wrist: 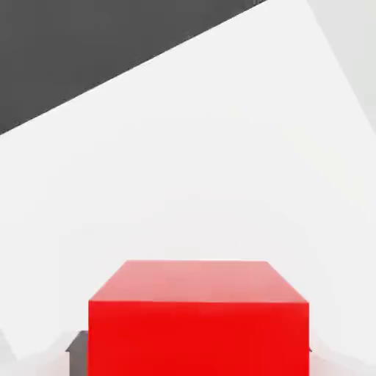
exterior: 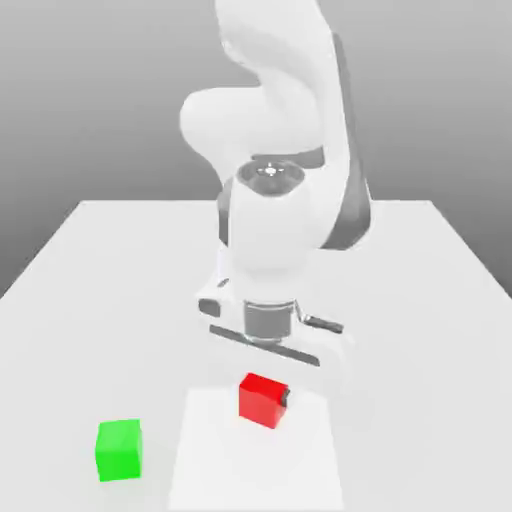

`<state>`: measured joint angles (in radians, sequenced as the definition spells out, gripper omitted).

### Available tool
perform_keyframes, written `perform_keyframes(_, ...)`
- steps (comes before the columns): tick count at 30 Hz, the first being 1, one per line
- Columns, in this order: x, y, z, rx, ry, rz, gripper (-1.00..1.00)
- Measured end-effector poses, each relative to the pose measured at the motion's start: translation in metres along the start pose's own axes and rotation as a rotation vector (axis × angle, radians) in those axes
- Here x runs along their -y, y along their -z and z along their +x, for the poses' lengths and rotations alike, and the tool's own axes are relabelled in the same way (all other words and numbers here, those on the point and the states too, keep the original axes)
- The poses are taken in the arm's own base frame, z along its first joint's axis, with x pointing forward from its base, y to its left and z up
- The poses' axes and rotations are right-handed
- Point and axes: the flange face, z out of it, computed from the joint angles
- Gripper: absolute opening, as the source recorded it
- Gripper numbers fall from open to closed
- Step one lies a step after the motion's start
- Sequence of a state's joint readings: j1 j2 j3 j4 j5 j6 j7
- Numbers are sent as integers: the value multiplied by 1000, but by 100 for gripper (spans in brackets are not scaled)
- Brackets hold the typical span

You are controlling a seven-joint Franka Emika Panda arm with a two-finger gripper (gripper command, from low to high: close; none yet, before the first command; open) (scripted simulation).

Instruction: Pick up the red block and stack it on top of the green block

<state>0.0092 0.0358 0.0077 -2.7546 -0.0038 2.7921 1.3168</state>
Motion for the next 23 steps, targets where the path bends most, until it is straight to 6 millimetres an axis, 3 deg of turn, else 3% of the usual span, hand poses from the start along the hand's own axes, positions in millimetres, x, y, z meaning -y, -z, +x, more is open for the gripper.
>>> perform_keyframes(7, -3, 19, 99, 2, -555, -7, -100)
perform_keyframes(12, -18, 36, 172, 1, -970, -2, -100)
perform_keyframes(15, -15, 25, 179, 0, -1025, 4, -100)
perform_keyframes(20, -16, -17, 180, 0, -1034, 3, -100)
perform_keyframes(21, -16, -24, 180, 0, -1035, 1, 100)
perform_keyframes(23, -16, -24, 180, 0, -1035, 1, 100)
